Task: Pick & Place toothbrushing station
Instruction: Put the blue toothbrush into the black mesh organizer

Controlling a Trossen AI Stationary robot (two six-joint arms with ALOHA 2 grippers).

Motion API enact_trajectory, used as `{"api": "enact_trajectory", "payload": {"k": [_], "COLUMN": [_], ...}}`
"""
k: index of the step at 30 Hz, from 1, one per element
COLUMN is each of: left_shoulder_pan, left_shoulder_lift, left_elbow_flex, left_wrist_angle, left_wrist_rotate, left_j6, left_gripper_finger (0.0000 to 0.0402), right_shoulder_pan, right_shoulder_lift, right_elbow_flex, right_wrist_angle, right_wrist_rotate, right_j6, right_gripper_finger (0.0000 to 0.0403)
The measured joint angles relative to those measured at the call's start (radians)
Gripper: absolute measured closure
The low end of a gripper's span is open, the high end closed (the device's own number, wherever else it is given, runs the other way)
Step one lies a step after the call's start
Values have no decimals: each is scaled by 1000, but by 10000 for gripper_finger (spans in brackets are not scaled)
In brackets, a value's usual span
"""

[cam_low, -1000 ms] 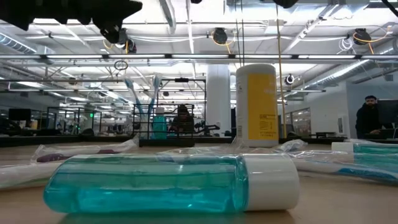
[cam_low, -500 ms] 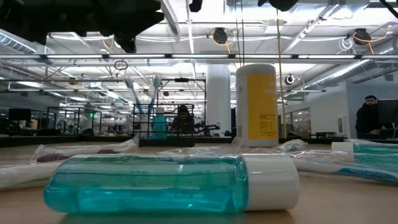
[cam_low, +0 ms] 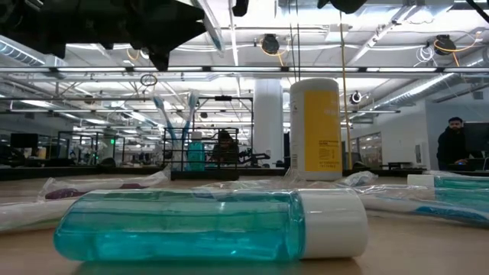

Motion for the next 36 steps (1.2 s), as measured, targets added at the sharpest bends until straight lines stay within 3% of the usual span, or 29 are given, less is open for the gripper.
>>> {"api": "enact_trajectory", "payload": {"k": [11, 23, 30, 36], "left_shoulder_pan": [-9, -9, -10, 2], "left_shoulder_lift": [-79, -249, -267, -267], "left_elbow_flex": [0, 1, 1, 1], "left_wrist_angle": [-44, -217, -232, -242], "left_wrist_rotate": [12, 36, 36, 37], "left_j6": [60, 112, 115, 114], "left_gripper_finger": [282, 282, 282, 336], "right_shoulder_pan": [2, 10, 7, 6], "right_shoulder_lift": [0, -1, -1, -1], "right_elbow_flex": [0, 0, 0, 0], "right_wrist_angle": [-109, -115, -114, -116], "right_wrist_rotate": [1, 4, 5, 8], "right_j6": [26, 26, 26, 26], "right_gripper_finger": [403, 403, 403, 403]}}
